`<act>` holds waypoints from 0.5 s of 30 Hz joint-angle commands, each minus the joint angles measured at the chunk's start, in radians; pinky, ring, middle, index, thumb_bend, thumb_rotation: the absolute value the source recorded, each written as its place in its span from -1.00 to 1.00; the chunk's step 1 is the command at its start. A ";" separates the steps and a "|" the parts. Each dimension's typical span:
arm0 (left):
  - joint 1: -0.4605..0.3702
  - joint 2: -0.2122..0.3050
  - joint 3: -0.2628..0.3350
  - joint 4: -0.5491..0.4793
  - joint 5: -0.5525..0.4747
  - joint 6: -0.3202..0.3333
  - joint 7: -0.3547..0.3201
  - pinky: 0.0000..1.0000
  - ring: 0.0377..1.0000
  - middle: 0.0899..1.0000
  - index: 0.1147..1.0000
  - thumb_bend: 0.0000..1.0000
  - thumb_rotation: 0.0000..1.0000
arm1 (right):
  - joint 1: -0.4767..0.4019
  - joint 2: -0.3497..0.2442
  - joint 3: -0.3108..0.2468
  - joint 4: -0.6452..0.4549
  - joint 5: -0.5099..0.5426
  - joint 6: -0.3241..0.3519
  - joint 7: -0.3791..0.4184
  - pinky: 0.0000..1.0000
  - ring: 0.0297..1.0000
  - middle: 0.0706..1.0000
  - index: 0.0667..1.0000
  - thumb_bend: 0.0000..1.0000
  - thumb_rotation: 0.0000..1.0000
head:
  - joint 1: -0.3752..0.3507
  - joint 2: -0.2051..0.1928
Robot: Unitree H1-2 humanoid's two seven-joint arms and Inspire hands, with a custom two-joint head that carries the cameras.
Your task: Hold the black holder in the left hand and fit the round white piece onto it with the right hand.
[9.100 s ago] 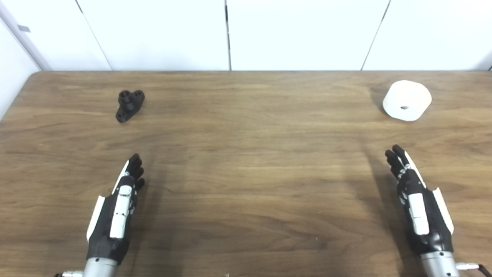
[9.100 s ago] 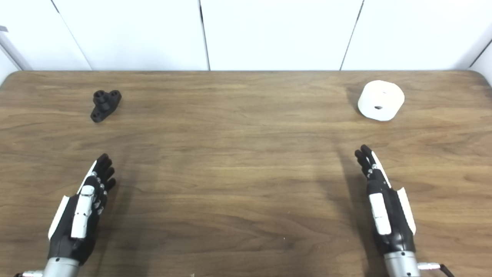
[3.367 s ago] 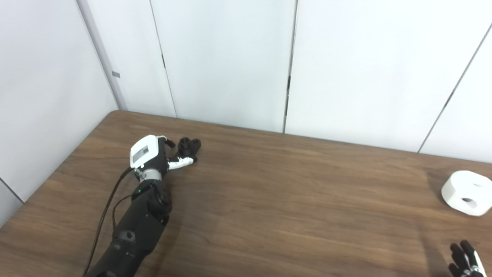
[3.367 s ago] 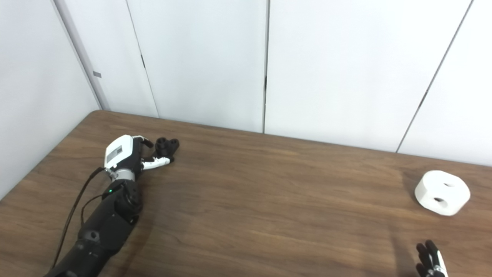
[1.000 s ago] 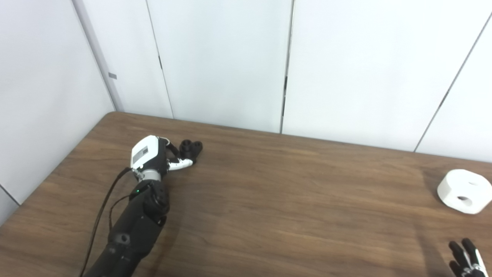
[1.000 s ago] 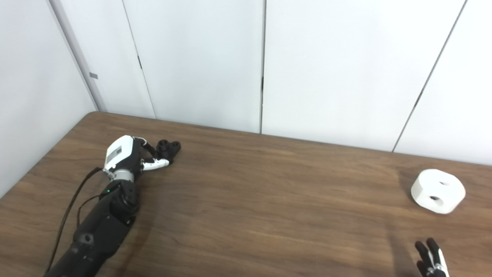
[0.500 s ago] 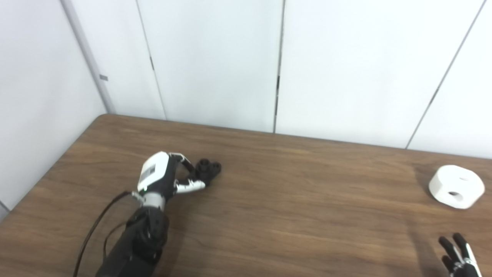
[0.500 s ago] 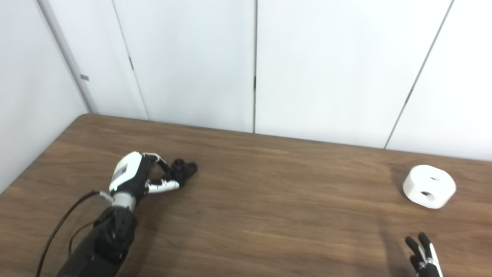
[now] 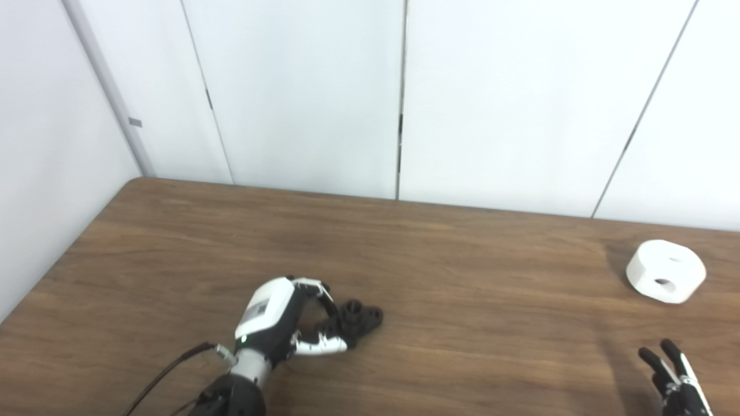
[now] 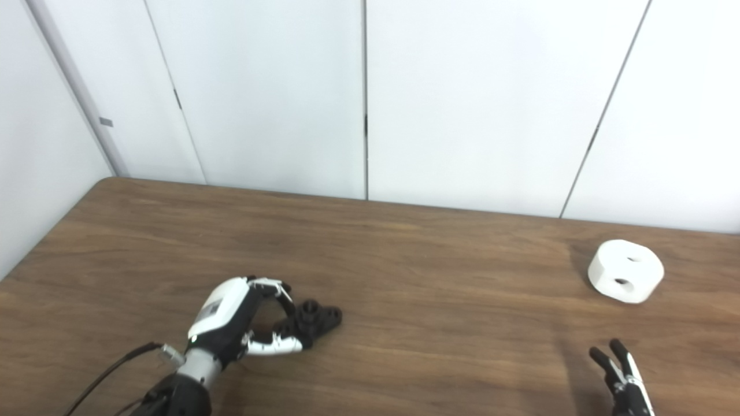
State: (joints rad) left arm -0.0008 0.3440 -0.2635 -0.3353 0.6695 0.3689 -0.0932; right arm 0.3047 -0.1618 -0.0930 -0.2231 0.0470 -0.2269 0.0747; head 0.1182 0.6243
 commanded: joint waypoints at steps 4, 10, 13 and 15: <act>0.024 -0.006 -0.021 -0.114 0.045 -0.001 -0.072 0.96 0.77 0.55 -0.16 0.04 -0.91 | 0.012 0.038 0.019 0.028 -0.015 0.018 -0.015 1.00 0.89 0.76 0.89 0.37 0.96 | -0.021 0.024; 0.071 -0.014 -0.068 -0.167 0.068 -0.060 -0.124 0.98 0.77 0.55 -0.16 0.04 -0.91 | 0.016 0.050 0.032 -0.019 -0.031 0.057 -0.025 1.00 0.91 0.76 0.88 0.36 0.94 | -0.055 0.063; 0.082 -0.014 -0.085 -0.167 0.059 -0.111 -0.127 0.98 0.78 0.56 -0.16 0.04 -0.91 | 0.017 0.059 0.043 -0.051 -0.043 0.097 -0.037 1.00 0.90 0.76 0.87 0.36 0.94 | -0.069 0.081; 0.085 -0.018 -0.095 -0.165 0.060 -0.144 -0.132 0.98 0.78 0.56 -0.16 0.04 -0.90 | 0.016 0.060 0.052 -0.069 -0.053 0.119 -0.046 1.00 0.92 0.78 0.88 0.35 0.95 | -0.079 0.094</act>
State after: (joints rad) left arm 0.0993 0.3201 -0.3605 -0.4687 0.7180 0.2690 -0.2380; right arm 0.3099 -0.1511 -0.0500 -0.2714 -0.0014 -0.1195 0.0378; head 0.0430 0.7117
